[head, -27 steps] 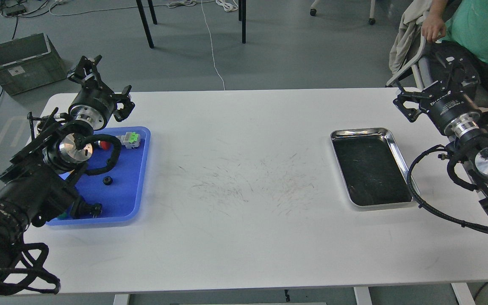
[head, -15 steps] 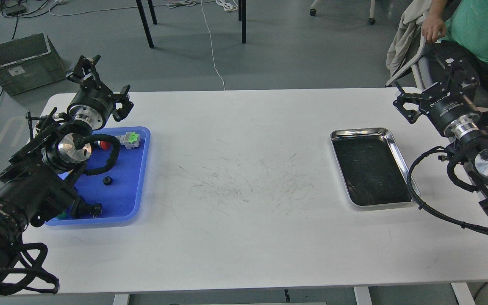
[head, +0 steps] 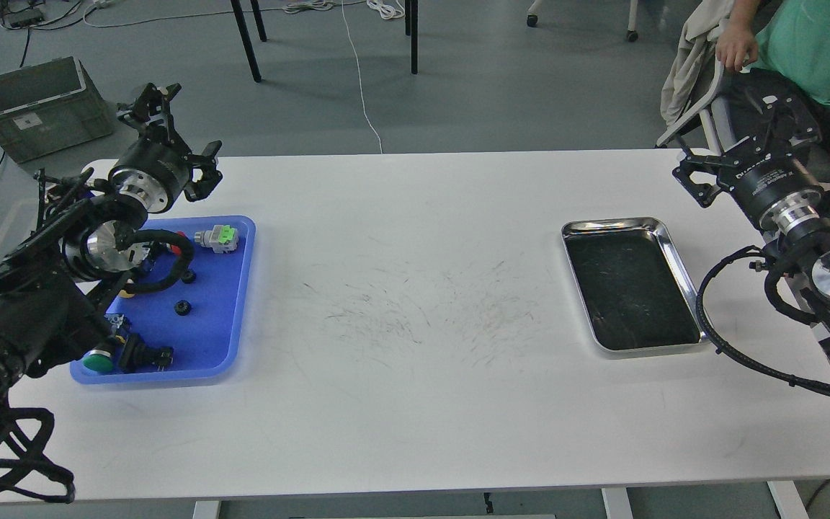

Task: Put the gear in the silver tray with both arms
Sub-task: 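Move the left gripper over the blue tray of parts, then lower the left gripper and grasp a small black gear in the blue tray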

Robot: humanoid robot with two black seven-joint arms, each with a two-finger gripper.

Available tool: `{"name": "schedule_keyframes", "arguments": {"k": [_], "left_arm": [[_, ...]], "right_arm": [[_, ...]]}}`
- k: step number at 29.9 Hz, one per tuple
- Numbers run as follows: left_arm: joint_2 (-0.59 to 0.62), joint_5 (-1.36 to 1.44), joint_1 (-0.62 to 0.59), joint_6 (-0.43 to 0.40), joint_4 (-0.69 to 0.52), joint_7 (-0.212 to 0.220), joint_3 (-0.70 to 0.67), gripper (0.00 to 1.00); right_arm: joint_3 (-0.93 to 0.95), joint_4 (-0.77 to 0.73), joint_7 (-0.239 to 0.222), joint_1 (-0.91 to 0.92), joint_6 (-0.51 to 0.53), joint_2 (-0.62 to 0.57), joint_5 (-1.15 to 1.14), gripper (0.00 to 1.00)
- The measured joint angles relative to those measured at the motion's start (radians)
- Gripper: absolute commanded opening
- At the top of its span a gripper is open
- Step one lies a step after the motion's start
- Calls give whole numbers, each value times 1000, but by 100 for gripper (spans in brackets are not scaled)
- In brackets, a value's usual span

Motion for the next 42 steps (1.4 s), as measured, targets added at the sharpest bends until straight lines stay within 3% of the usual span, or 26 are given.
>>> {"name": "schedule_keyframes", "arguments": {"k": [4, 12, 16, 22, 29, 35, 42], "left_arm": [[100, 131, -7, 0, -148, 21, 81, 98], [432, 480, -4, -8, -605, 101, 224, 98], [572, 676, 2, -35, -726, 138, 242, 98], [653, 1136, 4, -97, -746, 150, 292, 98], [587, 1496, 10, -86, -748, 151, 311, 98], [516, 1617, 15, -70, -728, 158, 351, 98], [433, 1624, 15, -62, -618, 160, 389, 96]], "right_arm": [[0, 4, -2, -4, 0, -17, 0, 99], [-3, 10, -7, -8, 3, -58, 0, 99], [-7, 8, -7, -8, 1, -70, -3, 99], [-10, 4, -7, -9, -1, -94, -6, 99], [-10, 5, -4, -10, -1, -106, -6, 99], [-11, 3, -2, -12, -4, -106, -8, 99], [-10, -1, 1, -12, -32, -106, -8, 99]]}}
